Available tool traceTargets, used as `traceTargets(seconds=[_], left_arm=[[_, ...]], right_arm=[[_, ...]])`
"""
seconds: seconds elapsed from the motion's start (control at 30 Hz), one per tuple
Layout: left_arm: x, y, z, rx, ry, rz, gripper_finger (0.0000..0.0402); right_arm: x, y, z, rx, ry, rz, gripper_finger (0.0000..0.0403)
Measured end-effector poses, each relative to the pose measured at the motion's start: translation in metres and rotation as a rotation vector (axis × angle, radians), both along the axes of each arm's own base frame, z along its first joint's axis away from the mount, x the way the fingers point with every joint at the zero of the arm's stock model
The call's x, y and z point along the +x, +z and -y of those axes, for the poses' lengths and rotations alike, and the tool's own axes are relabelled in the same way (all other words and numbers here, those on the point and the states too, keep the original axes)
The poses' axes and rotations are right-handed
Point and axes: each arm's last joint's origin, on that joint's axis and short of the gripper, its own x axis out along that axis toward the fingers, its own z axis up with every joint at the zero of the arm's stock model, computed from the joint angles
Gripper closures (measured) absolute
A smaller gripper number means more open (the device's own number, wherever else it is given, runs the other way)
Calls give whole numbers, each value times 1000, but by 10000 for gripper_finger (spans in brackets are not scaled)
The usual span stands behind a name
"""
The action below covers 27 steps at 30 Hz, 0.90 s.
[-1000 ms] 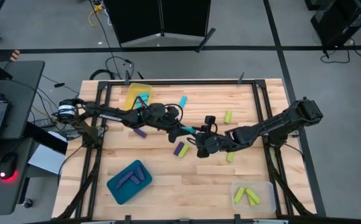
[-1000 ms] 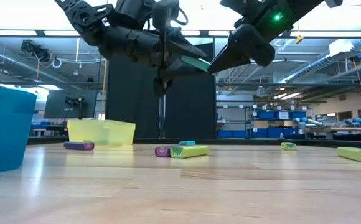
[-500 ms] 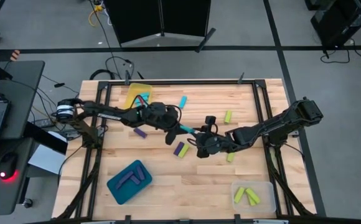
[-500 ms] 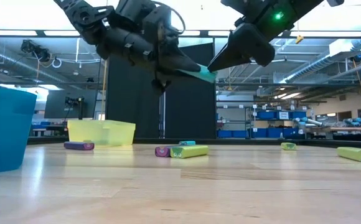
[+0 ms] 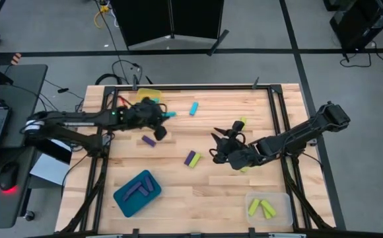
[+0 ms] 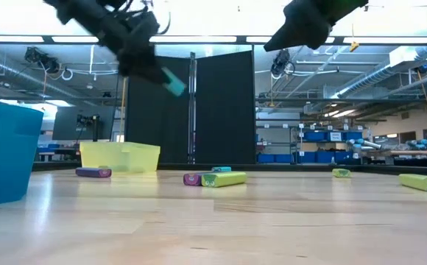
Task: Sort blocks
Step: Put the right blue block into the yellow bin
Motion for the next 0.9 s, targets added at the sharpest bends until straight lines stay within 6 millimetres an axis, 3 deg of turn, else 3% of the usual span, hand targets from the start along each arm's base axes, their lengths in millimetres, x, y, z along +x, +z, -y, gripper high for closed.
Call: traceTargets(seconds=[0.33,0.6,0.9], left_arm=[[-56,-57,-56,-1,320,-10,339],[-67,-76,-88,-34,401,-83,339],[-65,-100,-103,-62,424,-189,335]], right_arm=[[6,-4,16,67,-21,5,291],[9,-4,27,91,-30,0,302],[10,-5,29,106,-21,-8,313]])
